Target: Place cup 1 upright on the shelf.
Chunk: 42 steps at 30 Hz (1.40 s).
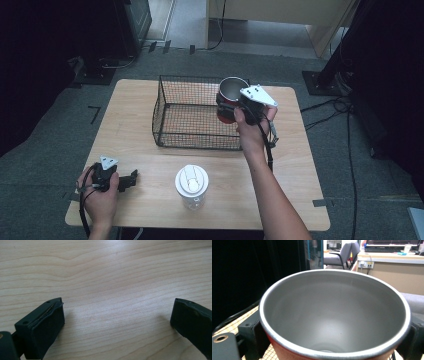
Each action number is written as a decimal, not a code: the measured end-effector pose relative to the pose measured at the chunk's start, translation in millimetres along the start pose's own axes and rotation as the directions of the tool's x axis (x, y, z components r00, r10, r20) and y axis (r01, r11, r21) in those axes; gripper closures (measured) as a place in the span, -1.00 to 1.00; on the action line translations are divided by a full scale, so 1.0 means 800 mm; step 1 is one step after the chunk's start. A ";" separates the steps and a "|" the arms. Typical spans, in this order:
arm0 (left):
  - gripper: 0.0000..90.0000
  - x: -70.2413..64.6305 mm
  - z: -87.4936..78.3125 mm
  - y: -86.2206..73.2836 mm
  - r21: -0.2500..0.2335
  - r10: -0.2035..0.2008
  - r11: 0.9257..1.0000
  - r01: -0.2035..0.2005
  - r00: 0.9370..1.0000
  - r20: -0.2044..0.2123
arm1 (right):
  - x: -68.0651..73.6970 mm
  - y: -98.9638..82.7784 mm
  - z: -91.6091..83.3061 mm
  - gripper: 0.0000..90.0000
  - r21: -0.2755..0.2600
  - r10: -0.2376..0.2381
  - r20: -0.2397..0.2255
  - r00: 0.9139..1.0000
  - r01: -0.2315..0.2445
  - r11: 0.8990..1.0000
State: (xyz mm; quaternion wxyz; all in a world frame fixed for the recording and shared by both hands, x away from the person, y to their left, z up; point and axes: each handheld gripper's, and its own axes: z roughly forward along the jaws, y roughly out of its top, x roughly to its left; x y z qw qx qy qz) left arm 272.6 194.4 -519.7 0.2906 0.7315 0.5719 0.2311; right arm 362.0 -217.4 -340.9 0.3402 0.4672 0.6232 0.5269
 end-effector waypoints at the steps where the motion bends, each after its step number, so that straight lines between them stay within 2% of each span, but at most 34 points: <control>1: -1.00 0.000 0.000 0.000 0.000 0.000 1.000 0.000 1.000 0.000 | -0.002 -0.001 0.005 -0.84 0.002 0.000 0.006 1.000 0.000 1.000; 6: -1.00 0.000 0.000 0.000 0.002 0.002 1.000 -0.002 1.000 -0.001 | -0.008 -0.011 0.026 -0.84 0.029 0.021 0.036 0.999 -0.022 0.999; 12: -1.00 0.000 0.000 0.000 0.003 0.002 1.000 -0.002 1.000 -0.002 | -0.011 -0.026 0.050 -0.84 0.081 0.019 0.056 0.998 -0.023 0.996; 21: -1.00 -0.001 0.000 0.000 0.004 0.004 1.000 -0.004 1.000 -0.003 | -0.007 -0.042 0.081 -0.84 0.153 0.001 0.028 1.000 -0.005 0.988; 28: -1.00 0.000 0.000 0.000 0.004 0.003 1.000 -0.003 1.000 -0.003 | -0.007 -0.048 0.102 -0.84 0.206 -0.013 0.027 1.000 0.008 0.979; 34: -1.00 0.000 0.000 0.000 0.003 0.002 1.000 -0.002 1.000 -0.001 | -0.013 -0.051 0.115 -0.84 0.268 0.008 0.019 1.000 -0.013 0.963; 36: -1.00 0.000 0.000 0.000 0.004 0.003 1.000 -0.003 1.000 -0.002 | -0.012 -0.051 0.120 -0.84 0.297 -0.014 0.011 1.000 0.010 0.955; 39: -1.00 -0.001 0.000 0.000 0.004 0.004 1.000 -0.004 1.000 -0.003 | -0.010 -0.053 0.127 -0.84 0.334 -0.011 -0.001 1.000 0.011 0.943; 42: -1.00 0.000 0.000 0.000 0.005 0.005 1.000 -0.005 1.000 -0.003 | -0.009 -0.055 0.132 -0.84 0.350 -0.018 -0.005 1.000 0.018 0.937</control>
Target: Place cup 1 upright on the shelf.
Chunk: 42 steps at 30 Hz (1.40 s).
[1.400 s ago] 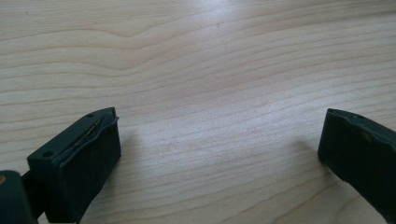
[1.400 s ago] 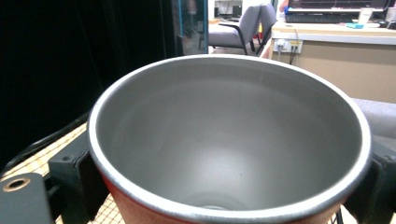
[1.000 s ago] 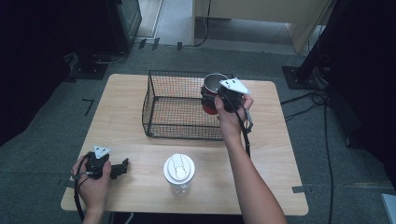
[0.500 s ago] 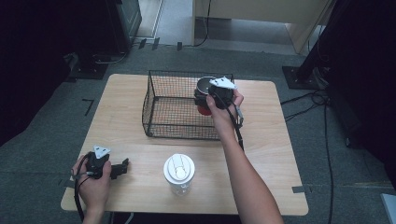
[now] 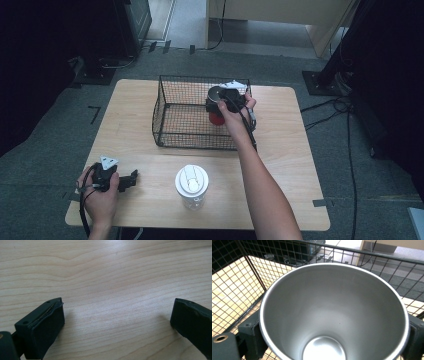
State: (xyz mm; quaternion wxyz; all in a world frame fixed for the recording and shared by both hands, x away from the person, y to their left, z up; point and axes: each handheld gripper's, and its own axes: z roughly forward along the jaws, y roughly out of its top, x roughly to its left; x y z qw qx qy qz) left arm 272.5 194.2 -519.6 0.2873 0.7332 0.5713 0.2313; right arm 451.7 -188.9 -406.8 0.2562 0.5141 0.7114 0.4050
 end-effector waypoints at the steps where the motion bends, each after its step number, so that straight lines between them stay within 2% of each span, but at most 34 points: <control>1: -1.00 0.000 0.000 0.000 -0.001 -0.001 1.000 0.001 1.000 0.000 | 0.000 0.000 0.002 -0.84 0.005 -0.003 0.002 1.000 0.003 1.000; 9: -1.00 0.000 0.000 0.000 -0.003 -0.003 1.000 0.003 1.000 0.003 | -0.003 0.002 0.019 -0.85 0.056 -0.009 0.033 0.999 0.007 0.998; 12: -1.00 0.000 0.000 0.000 -0.003 -0.003 1.000 0.003 1.000 0.003 | -0.004 0.003 0.024 -0.85 0.078 -0.014 0.068 0.998 0.009 0.997; 20: -1.00 0.000 0.000 0.000 -0.003 -0.003 1.000 0.003 1.000 0.003 | -0.012 0.006 0.036 -0.86 0.118 0.008 0.099 0.995 -0.020 0.993; 23: -1.00 0.000 0.000 0.000 -0.003 -0.003 1.000 0.003 1.000 0.003 | -0.017 0.005 0.040 -0.86 0.130 0.027 0.098 0.995 -0.040 0.991; 25: -1.00 0.000 0.000 0.000 -0.003 -0.002 1.000 0.002 1.000 0.003 | -0.017 0.005 0.041 -0.86 0.127 0.019 0.096 0.995 -0.031 0.991; 34: -1.00 0.000 0.000 0.000 -0.002 -0.002 1.000 0.002 1.000 0.001 | -0.018 0.006 0.041 -0.86 0.137 0.039 0.087 0.995 -0.051 0.989; 36: -1.00 0.000 0.000 0.000 -0.002 -0.002 1.000 0.002 1.000 0.002 | -0.018 0.006 0.041 -0.90 0.139 0.049 0.085 0.995 -0.061 0.988; 38: -1.00 0.000 0.000 0.000 -0.002 -0.002 1.000 0.002 1.000 0.002 | -0.018 0.007 0.040 -1.00 0.146 0.073 0.060 0.996 -0.081 0.986; 42: -1.00 0.000 0.000 0.000 -0.001 -0.001 1.000 0.001 1.000 0.001 | -0.015 0.008 0.039 -1.00 0.147 0.084 0.061 0.995 -0.093 0.985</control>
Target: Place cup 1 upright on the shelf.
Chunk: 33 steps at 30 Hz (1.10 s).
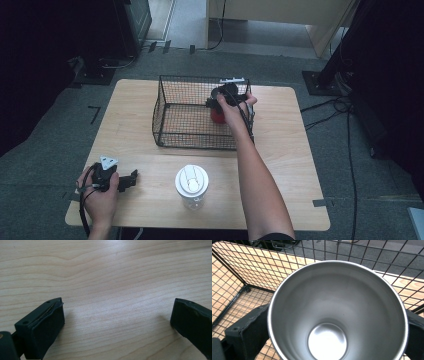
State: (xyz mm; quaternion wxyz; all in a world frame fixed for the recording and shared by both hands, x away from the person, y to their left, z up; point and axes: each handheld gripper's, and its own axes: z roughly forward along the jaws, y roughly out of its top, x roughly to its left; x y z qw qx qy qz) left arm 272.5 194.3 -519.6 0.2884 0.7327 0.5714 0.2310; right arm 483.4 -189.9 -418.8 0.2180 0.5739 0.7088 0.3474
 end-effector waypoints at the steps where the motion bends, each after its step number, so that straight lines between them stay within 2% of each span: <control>1: -1.00 0.000 0.000 0.000 0.000 0.000 1.000 0.000 1.000 0.000 | 0.001 0.000 -0.001 -1.00 -0.001 0.000 0.000 1.000 0.000 1.000; 7: -1.00 0.000 0.000 0.000 -0.001 0.000 1.000 0.000 1.000 -0.001 | 0.007 0.003 -0.007 -1.00 -0.005 -0.016 0.035 0.999 0.016 1.000; 12: -1.00 0.000 0.000 0.000 -0.001 -0.001 1.000 0.001 1.000 0.002 | 0.008 0.010 -0.018 -1.00 -0.009 -0.019 0.041 0.999 0.020 1.000; 15: -1.00 0.000 0.000 0.000 0.002 0.002 1.000 -0.002 1.000 -0.002 | 0.008 0.012 -0.026 -1.00 -0.010 -0.006 0.004 1.000 0.006 1.000; 20: -1.00 0.000 0.000 0.000 0.002 0.002 1.000 -0.002 1.000 -0.002 | 0.016 0.013 -0.040 -1.00 -0.015 -0.012 0.005 1.000 0.012 1.000; 27: -1.00 0.000 0.000 0.000 0.002 0.002 1.000 -0.002 1.000 -0.002 | 0.024 0.016 -0.069 -1.00 -0.060 -0.033 -0.005 0.999 0.032 0.998; 33: -1.00 -0.001 0.000 0.000 0.000 0.000 1.000 0.000 1.000 -0.002 | 0.033 0.012 -0.094 -1.00 -0.096 -0.076 -0.014 0.997 0.074 0.993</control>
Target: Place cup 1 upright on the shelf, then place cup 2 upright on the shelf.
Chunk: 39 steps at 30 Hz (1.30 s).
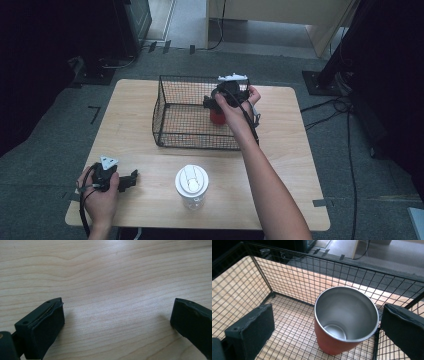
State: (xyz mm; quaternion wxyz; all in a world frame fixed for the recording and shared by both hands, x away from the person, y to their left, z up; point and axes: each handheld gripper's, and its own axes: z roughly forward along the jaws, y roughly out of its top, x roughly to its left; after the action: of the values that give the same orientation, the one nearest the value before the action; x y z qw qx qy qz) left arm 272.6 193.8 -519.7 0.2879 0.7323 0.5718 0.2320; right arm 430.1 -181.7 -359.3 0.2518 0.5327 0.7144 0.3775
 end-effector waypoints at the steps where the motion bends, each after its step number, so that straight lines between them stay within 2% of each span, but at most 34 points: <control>1: -1.00 0.000 0.000 0.000 0.000 0.000 1.000 0.000 1.000 0.000 | 0.001 -0.001 -0.004 -1.00 -0.001 -0.002 -0.002 1.000 0.002 1.000; 11: -1.00 0.000 0.000 0.000 0.000 0.001 1.000 -0.001 1.000 0.000 | -0.002 -0.024 -0.041 -1.00 -0.026 -0.023 -0.027 0.999 0.023 0.999; 15: -1.00 0.000 0.000 0.000 0.000 0.001 1.000 -0.001 1.000 -0.001 | -0.006 -0.038 -0.056 -1.00 -0.038 -0.048 -0.025 0.999 0.047 0.998; 24: -1.00 0.000 0.000 0.000 0.000 0.001 1.000 -0.001 1.000 -0.001 | -0.014 -0.072 -0.093 -1.00 -0.067 -0.050 -0.060 0.997 0.046 0.997; 32: -1.00 0.000 0.000 0.000 0.001 0.001 1.000 -0.001 1.000 -0.001 | -0.015 -0.098 -0.123 -1.00 -0.097 -0.047 -0.090 0.995 0.038 0.995; 39: -1.00 0.000 0.000 0.000 0.001 0.001 1.000 -0.001 1.000 -0.001 | -0.011 -0.120 -0.142 -1.00 -0.107 -0.065 -0.106 0.992 0.054 0.993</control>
State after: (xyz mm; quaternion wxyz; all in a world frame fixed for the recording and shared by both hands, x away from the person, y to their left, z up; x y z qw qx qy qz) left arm 272.6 193.7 -519.7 0.2872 0.7326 0.5717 0.2322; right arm 291.5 -235.4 -370.0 0.2510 0.4759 0.7219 0.4351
